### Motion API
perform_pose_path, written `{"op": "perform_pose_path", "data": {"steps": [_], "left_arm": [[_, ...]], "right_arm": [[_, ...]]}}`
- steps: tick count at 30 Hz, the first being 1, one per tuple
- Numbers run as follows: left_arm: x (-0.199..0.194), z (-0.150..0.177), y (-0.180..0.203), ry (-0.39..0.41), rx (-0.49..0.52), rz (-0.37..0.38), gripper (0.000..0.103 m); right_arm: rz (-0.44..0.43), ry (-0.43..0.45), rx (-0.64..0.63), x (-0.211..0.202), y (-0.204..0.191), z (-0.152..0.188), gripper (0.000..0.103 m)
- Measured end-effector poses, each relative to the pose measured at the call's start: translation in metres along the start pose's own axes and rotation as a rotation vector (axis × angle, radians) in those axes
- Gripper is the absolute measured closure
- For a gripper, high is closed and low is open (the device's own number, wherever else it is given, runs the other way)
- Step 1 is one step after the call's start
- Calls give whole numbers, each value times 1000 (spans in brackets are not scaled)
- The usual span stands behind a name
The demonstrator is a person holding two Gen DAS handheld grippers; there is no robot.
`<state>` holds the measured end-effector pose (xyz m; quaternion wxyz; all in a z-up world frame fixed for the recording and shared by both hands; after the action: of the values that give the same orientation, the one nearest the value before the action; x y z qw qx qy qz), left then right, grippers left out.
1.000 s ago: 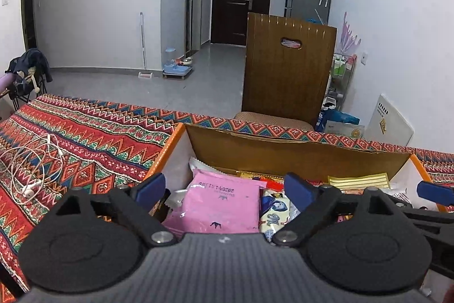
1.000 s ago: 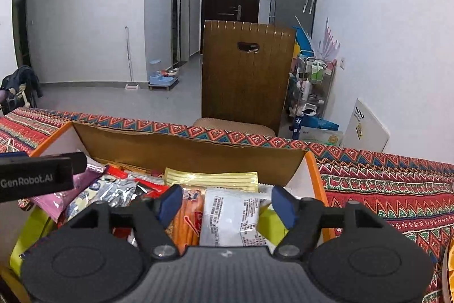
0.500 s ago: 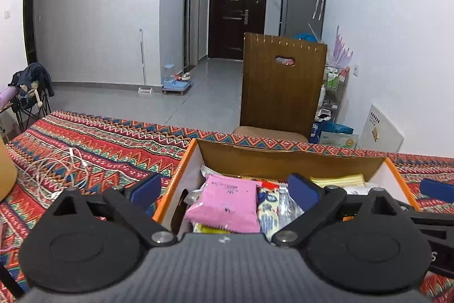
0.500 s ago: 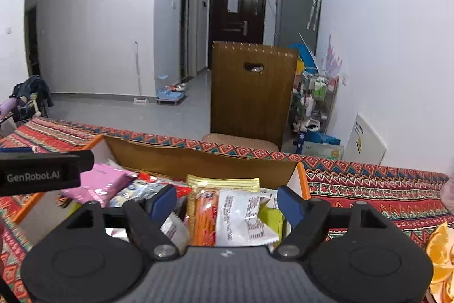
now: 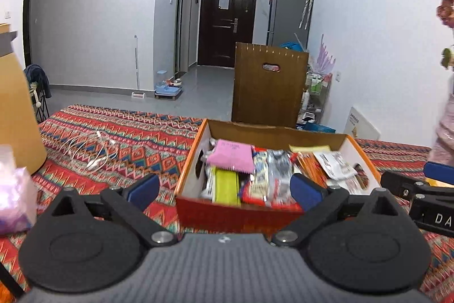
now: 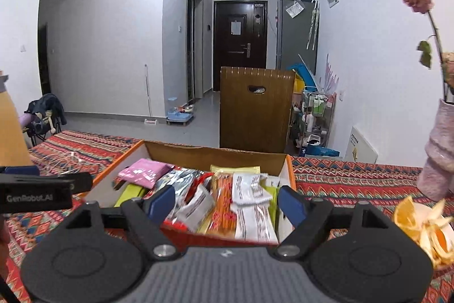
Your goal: Organize snacks
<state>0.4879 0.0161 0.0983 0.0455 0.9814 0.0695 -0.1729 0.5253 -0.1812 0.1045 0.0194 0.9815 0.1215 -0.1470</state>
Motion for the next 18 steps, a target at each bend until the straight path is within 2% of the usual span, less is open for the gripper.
{"op": "perform_pose_path", "data": {"steps": [12,18], "left_arm": [[-150,46,-6,82,53,80,0],[-210,80,-9,114,47,82,0]], "right_arm": [[-34,55,-13,-134,-19,42,18],[-50,80,-28,-198,-37,76,16]]}}
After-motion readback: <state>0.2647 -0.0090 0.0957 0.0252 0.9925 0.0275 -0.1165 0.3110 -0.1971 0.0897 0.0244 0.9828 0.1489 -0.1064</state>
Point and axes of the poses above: each gripper's, at about its wrist camera, not at the fingertips, and x roughly the way its jaws point, y to its right, z to its underside, the point moved 5 cm from there along x, roughly the way its jaws point, and after that the axes turned 8 degrees about y, right-handed, at the moved point
